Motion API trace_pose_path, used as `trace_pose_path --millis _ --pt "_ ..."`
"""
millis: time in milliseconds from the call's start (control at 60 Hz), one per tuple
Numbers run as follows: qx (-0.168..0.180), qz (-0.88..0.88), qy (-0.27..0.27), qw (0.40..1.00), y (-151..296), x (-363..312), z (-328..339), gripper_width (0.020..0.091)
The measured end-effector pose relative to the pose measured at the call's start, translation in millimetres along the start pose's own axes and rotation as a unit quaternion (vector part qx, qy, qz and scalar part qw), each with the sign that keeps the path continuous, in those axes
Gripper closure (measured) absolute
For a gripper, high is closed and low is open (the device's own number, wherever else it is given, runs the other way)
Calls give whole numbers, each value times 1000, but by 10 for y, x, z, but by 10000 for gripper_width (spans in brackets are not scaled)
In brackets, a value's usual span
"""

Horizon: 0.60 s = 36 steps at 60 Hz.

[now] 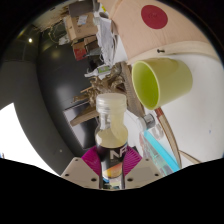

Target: Pour water

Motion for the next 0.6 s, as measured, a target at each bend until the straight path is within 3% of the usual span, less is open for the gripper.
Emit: trace_pose_path --millis 200,350,483,600 --pt "3 -42 -1 999 92 27 1 864" --pt "-14 -17 -10 1000 45 -26 18 864" --pt "-31 166 -2 986 -34 -405 119 862" --pt "-7 388 1 921 57 -874 290 861"
Point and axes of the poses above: the point between the fingertips, and its own axes, seen from behind it with the camera up: x to the right, y up, z backward, against the way the camera looks, the point moved 7 cm from there along z, backward, against the way the camera looks
